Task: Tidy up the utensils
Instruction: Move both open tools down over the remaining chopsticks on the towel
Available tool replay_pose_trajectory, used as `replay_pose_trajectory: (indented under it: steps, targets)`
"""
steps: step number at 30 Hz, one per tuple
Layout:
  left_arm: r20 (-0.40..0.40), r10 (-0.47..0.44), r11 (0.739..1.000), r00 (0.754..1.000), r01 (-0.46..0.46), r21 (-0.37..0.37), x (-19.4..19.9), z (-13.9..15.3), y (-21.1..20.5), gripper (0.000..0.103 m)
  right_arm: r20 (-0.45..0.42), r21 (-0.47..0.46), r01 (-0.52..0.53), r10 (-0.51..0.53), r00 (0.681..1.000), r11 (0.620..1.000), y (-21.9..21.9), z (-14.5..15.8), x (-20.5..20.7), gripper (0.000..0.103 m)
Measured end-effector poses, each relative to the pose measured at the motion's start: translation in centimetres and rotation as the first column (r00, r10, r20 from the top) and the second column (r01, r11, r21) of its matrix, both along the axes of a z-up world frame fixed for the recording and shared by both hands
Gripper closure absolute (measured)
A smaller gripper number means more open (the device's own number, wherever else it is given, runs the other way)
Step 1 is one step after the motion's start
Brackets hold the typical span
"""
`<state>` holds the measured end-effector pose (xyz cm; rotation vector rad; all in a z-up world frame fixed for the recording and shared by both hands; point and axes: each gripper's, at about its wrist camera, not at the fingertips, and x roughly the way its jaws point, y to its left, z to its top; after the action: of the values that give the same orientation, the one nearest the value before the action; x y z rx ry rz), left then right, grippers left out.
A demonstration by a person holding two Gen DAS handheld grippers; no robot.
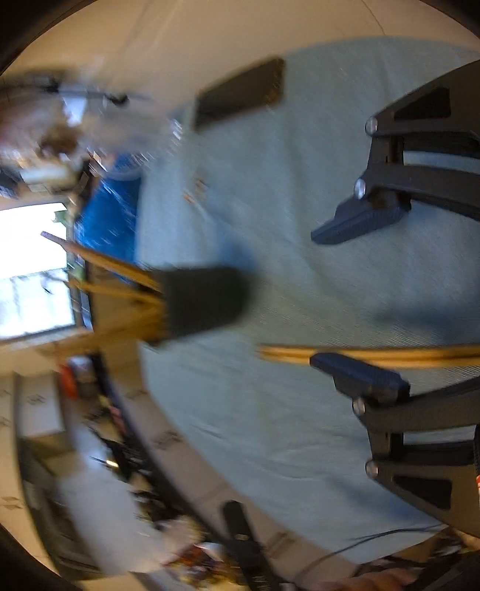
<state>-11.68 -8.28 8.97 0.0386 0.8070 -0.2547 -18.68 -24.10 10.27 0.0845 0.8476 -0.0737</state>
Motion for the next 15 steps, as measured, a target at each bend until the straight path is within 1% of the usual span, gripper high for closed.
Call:
replay_pose_trajectory:
  steps: [1,2,3,5,6,9,11,12,13,15]
  targets:
    - [-0.003,0.003,1.000,1.000,-0.003,0.005,-0.1,-0.3,0.2,0.045,-0.016,-0.002,-0.010,0.010,1.000,1.000,0.5,-0.7,0.1,0.058]
    - [-0.004,0.007,1.000,1.000,-0.006,0.007,-0.2,-0.5,0.4,0.045,-0.030,-0.005,-0.017,0.017,0.999,1.000,0.9,-1.3,0.3,0.061]
    - [-0.004,0.009,1.000,1.000,-0.009,0.007,-0.3,-0.8,0.7,0.045,-0.037,-0.006,-0.020,0.019,0.999,1.000,1.1,-1.5,0.6,0.062]
    - [-0.004,0.011,1.000,1.000,-0.011,0.004,-0.5,-0.9,1.2,0.045,-0.055,-0.013,-0.022,0.021,0.998,1.000,1.5,-2.1,0.9,0.067]
    - [-0.003,0.013,1.000,1.000,-0.013,0.003,-0.6,-0.9,1.3,0.045,-0.057,-0.019,-0.019,0.018,0.998,1.000,1.6,-2.3,1.1,0.067]
    - [-0.004,0.018,1.000,1.000,-0.018,-0.006,-0.6,-0.9,1.6,0.045,-0.059,-0.055,-0.007,0.004,0.998,0.998,2.3,-2.2,1.3,0.069]
    - [-0.010,0.020,1.000,1.000,-0.020,-0.011,-0.4,-1.0,1.6,0.045,-0.068,-0.092,-0.001,-0.005,0.998,0.996,2.9,-2.2,1.4,0.074]
    - [-0.014,0.021,1.000,1.000,-0.021,-0.013,-0.4,-1.2,1.6,0.045,-0.100,-0.104,-0.005,-0.006,0.995,0.995,3.3,-2.7,1.6,0.076]
    - [-0.018,0.021,1.000,1.000,-0.021,-0.013,-0.3,-1.3,1.6,0.045,-0.089,-0.129,0.000,-0.011,0.996,0.992,3.7,-2.7,1.5,0.078]
    - [-0.026,0.021,1.000,0.999,-0.021,-0.014,-0.3,-1.6,1.6,0.045,-0.102,-0.145,-0.018,0.003,0.995,0.989,4.9,-2.7,1.5,0.086]
